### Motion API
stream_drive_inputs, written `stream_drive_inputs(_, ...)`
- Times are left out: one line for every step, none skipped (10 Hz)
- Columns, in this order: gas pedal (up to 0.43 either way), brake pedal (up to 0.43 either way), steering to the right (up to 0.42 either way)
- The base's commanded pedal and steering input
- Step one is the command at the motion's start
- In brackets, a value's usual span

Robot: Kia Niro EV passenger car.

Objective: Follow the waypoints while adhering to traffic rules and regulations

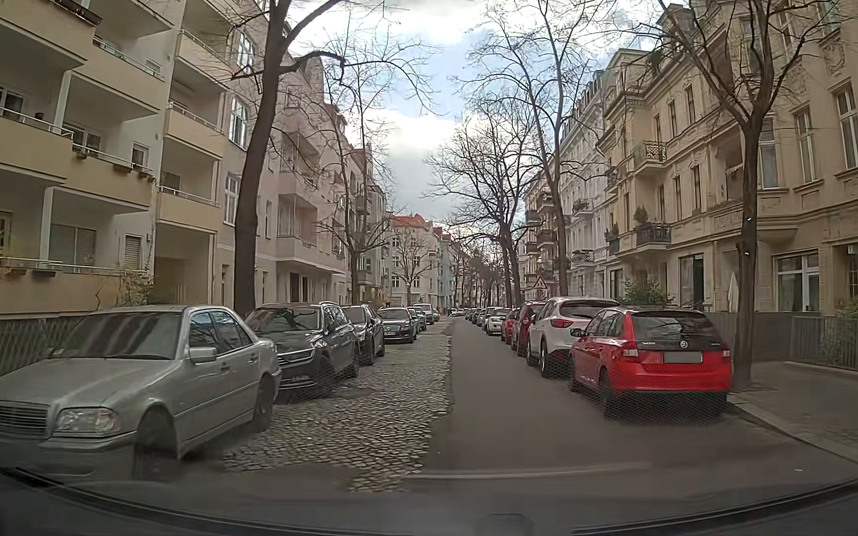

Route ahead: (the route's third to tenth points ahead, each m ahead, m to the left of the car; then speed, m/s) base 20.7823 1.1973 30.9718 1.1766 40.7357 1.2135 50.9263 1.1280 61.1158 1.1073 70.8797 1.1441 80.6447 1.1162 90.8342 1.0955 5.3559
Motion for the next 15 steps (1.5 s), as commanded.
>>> stream_drive_inputs(0.028, 0.03, 0.005)
stream_drive_inputs(0.028, 0.03, -0.011)
stream_drive_inputs(0.02, 0.03, -0.018)
stream_drive_inputs(0.02, 0.03, -0.016)
stream_drive_inputs(0.02, 0.03, -0.007)
stream_drive_inputs(0.02, 0.03, -0.005)
stream_drive_inputs(0.02, 0.03, -0.014)
stream_drive_inputs(0.02, 0.03, -0.02)
stream_drive_inputs(0.02, 0.03, -0.021)
stream_drive_inputs(0.02, 0.03, -0.018)
stream_drive_inputs(0.02, 0.03, -0.012)
stream_drive_inputs(0.02, 0.03, -0.006)
stream_drive_inputs(0.02, 0.03, -0.005)
stream_drive_inputs(0.02, 0.03, -0.005)
stream_drive_inputs(0.02, 0.03, -0.004)
